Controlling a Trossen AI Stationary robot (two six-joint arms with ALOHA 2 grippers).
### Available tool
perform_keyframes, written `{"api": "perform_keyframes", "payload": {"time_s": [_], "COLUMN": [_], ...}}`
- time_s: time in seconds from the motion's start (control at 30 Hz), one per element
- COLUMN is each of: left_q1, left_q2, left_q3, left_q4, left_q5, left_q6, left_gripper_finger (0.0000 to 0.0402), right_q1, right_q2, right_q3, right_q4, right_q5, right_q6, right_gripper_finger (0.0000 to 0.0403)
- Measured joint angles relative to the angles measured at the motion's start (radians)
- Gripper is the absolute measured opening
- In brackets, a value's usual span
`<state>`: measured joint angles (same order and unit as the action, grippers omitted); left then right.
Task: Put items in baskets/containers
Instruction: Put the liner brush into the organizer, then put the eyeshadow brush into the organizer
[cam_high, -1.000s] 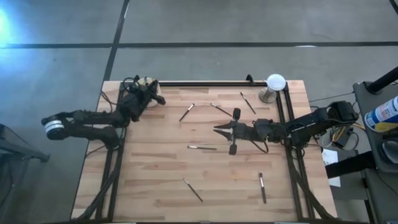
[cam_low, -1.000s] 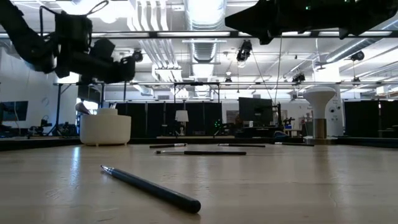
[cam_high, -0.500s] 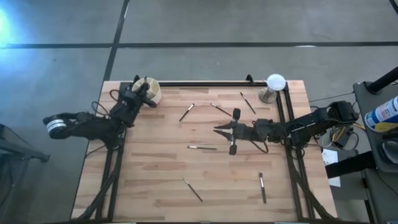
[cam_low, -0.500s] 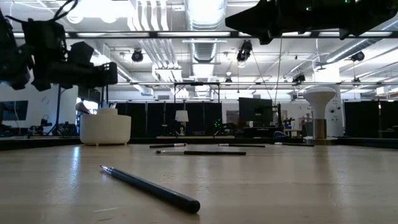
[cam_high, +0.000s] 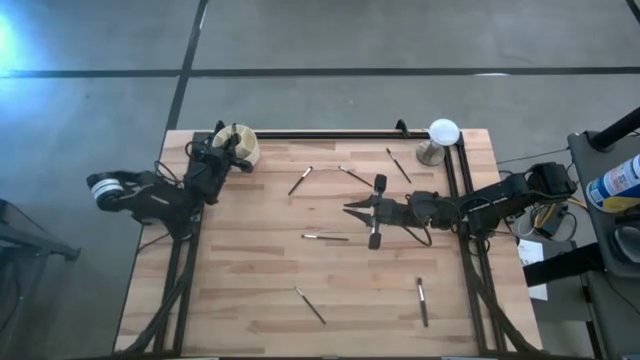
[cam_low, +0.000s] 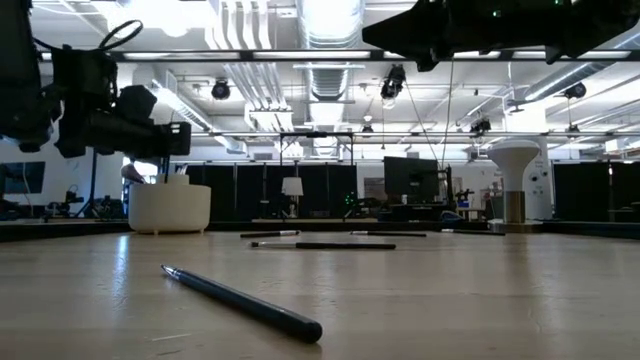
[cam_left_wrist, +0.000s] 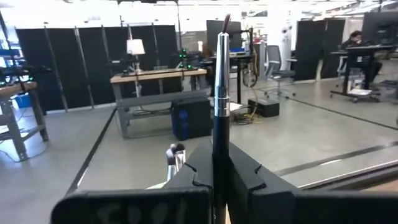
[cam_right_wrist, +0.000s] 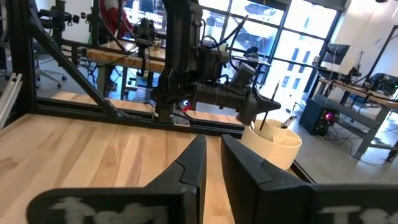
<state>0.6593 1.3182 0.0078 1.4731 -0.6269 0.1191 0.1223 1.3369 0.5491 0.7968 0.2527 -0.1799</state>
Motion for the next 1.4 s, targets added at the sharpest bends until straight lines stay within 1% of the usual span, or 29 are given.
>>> {"api": "perform_keyframes", "payload": {"time_s": [0.2,0.3,0.5,0.77,0.97,1.1,1.3,1.4], "left_q1": [0.002,0.003,0.002,0.002,-0.006,-0.018,-0.049,-0.063], "left_q2": [0.076,0.105,0.122,0.096,0.060,0.027,-0.038,-0.076], "left_q3": [0.000,0.000,0.000,0.000,-0.003,-0.003,-0.003,-0.003], "left_q4": [0.014,0.021,0.050,0.053,0.052,0.046,0.016,-0.012], "left_q5": [-0.001,-0.001,0.000,0.000,0.001,-0.003,-0.079,-0.088], "left_q6": [-0.025,-0.039,-0.059,-0.112,-0.106,-0.080,-0.034,-0.034], "left_gripper_finger": [0.0011,0.0020,0.0034,0.0042,0.0057,0.0060,0.0061,0.0061], "right_q1": [0.000,0.000,0.000,0.000,0.000,0.000,0.000,0.000], "right_q2": [0.000,0.000,0.000,0.000,0.000,0.000,0.000,0.000], "right_q3": [0.000,0.000,0.000,0.000,0.000,0.000,0.000,0.000], "right_q4": [0.000,0.000,0.000,0.000,0.000,0.000,-0.001,-0.002], "right_q5": [0.000,0.000,0.000,0.000,0.000,0.000,0.000,0.000], "right_q6": [-0.003,-0.003,-0.003,-0.003,-0.003,-0.003,-0.004,-0.004], "right_gripper_finger": [0.0043,0.0043,0.0043,0.0043,0.0043,0.0043,0.0043,0.0043]}}
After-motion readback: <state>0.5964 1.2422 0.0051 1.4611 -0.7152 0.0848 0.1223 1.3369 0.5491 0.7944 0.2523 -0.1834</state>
